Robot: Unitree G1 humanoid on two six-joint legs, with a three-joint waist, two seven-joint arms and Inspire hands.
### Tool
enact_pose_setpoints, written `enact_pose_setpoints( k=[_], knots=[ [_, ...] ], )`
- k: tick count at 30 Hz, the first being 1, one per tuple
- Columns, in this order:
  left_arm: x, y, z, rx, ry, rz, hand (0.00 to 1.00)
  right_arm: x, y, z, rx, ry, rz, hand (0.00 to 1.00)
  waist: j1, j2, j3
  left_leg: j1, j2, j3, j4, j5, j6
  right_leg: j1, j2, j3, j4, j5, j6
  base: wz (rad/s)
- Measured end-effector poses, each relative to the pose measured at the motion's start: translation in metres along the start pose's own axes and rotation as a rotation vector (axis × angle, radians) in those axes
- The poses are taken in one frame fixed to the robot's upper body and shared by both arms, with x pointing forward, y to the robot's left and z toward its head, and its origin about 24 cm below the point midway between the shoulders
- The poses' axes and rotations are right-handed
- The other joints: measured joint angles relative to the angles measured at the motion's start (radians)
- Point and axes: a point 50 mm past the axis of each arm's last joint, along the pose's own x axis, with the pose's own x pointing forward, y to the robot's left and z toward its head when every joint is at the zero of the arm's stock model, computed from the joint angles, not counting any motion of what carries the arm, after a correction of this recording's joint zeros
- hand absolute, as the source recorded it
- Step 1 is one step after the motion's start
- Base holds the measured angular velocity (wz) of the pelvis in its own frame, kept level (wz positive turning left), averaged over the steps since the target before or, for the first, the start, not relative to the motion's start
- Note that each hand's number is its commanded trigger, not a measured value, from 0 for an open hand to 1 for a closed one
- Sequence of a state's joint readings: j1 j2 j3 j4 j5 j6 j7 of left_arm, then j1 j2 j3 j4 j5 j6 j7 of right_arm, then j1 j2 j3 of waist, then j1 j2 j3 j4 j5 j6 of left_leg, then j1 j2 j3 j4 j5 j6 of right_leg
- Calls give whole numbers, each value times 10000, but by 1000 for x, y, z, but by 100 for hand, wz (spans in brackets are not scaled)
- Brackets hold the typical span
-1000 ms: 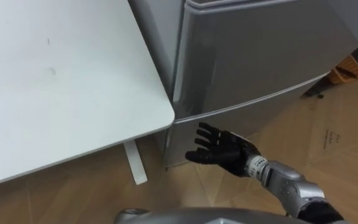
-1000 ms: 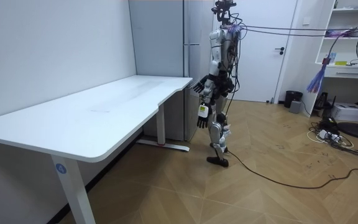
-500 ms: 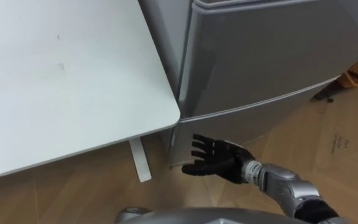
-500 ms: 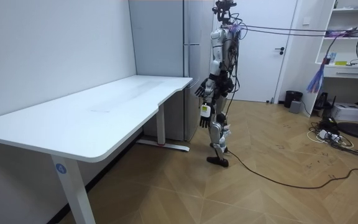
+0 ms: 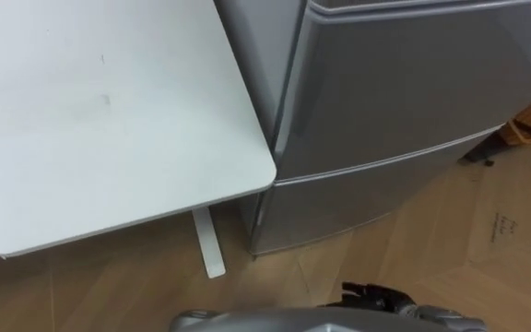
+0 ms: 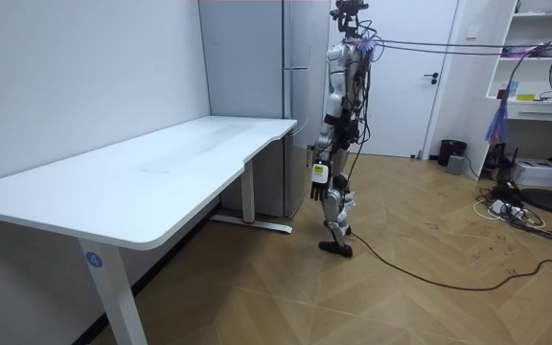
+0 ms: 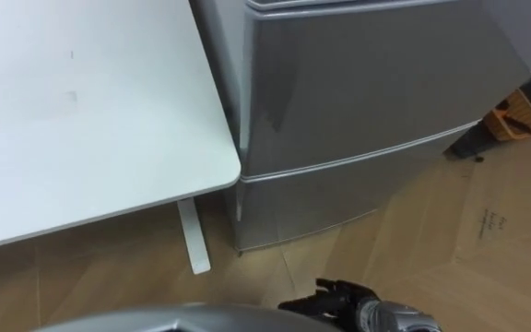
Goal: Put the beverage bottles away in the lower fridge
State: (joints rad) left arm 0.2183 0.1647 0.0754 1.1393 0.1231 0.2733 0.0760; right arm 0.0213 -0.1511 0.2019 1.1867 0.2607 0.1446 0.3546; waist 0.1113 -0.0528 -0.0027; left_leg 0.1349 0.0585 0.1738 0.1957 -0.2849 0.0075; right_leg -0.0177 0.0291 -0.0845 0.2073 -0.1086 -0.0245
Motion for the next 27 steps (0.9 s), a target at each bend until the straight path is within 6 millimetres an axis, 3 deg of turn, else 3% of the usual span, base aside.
enact_pose_setpoints(
  k=[4,6,11,22,27],
  knots=[
    [0,2,-2,134,87,14,0,-2,-9,-9,816,64,-620,0,-81,173,2,38,-165,-174,72,-79,138,-18,-202,-77,345,-230,172,14],
    [0,4,-4,-16,148,-20,0,-4,-12,-12,1290,44,-887,0,-288,123,27,29,-232,-396,70,-92,232,-12,-387,-269,550,-403,276,31],
    [1,7,-3,51,74,24,0,-8,-22,-26,2886,125,-1527,0,-572,176,-12,19,-539,-950,104,-104,478,163,-671,-553,651,-612,548,32],
    [1,9,-8,-183,118,-107,0,-9,-24,-32,3323,206,-1653,0,-570,148,14,158,-543,-1417,68,-88,510,544,-636,-553,292,-595,577,11],
    [1,5,-12,-171,297,-213,0,-10,-26,-33,3233,282,-1660,0,-533,179,100,153,-489,-1575,17,-86,487,650,-560,-561,159,-584,559,6]
  ],
)
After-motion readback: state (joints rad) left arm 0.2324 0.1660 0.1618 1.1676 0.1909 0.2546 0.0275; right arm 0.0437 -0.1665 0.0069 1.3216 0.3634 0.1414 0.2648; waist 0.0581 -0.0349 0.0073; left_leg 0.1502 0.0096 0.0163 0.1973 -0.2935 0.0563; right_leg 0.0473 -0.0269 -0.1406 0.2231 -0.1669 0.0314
